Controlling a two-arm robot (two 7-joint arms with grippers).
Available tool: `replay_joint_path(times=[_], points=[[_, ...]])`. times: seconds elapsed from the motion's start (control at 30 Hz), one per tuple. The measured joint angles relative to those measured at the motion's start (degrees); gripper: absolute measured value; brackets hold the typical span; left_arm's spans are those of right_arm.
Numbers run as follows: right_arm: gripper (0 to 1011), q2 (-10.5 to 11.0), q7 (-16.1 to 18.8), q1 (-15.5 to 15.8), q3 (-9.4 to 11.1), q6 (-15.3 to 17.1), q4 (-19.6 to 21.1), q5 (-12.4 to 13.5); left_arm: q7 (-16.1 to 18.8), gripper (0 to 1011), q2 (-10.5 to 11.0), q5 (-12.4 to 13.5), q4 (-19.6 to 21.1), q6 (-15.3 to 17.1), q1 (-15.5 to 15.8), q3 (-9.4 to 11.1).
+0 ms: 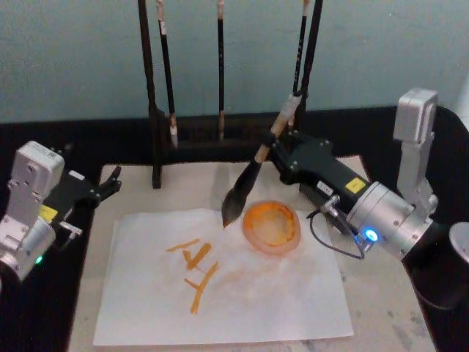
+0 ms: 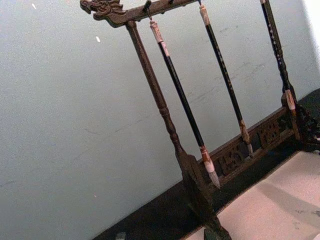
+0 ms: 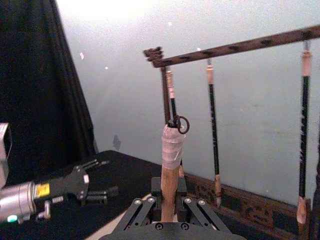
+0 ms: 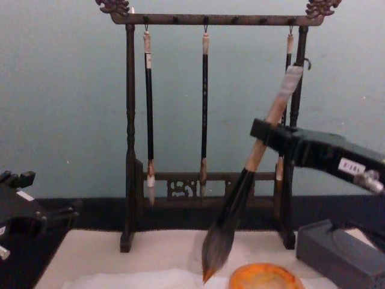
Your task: Pick up the brush from the inkstone, write on the paper, then place the brush back to its original position.
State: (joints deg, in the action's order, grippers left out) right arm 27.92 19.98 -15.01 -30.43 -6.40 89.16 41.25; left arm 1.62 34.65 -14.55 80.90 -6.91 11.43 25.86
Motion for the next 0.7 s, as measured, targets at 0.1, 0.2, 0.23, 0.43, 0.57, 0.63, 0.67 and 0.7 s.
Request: replay_joint_path(times=[0.1,0.2,0.23,0.43,0.57,0.63,0.67,0.7], points=[[158,0.02,0.13,0.5,-0.57,-2.14,-0.02,-3.23,0.0,1010,0.0,0.0,0.0,0.0,0.0,0.0],[158,0.11,0.07,1.02,-0.76,-3.21,0.14,-5.1,0.0,1010,0.0,0.0,0.0,0.0,0.0,0.0],[158,0.18,0.01,1.36,-0.78,-3.64,0.36,-5.94,0.0,1010,0.0,0.0,0.0,0.0,0.0,0.0],[158,0.86,0.19,3.04,-0.52,-5.07,1.79,-8.37,0.0,1010,0.0,0.0,0.0,0.0,0.0,0.0],[158,1.3,0.65,3.93,-0.45,-5.73,2.65,-9.73,0.0,1010,0.0,0.0,0.0,0.0,0.0,0.0],[158,1.51,1.01,4.43,-0.42,-5.96,3.14,-10.45,0.0,1009,0.0,0.0,0.0,0.0,0.0,0.0],[158,1.57,1.13,4.61,-0.39,-6.0,3.29,-10.63,0.0,1010,0.0,0.0,0.0,0.0,0.0,0.0],[158,1.71,1.37,4.95,-0.32,-6.06,3.66,-10.93,0.0,1010,0.0,0.0,0.0,0.0,0.0,0.0]])
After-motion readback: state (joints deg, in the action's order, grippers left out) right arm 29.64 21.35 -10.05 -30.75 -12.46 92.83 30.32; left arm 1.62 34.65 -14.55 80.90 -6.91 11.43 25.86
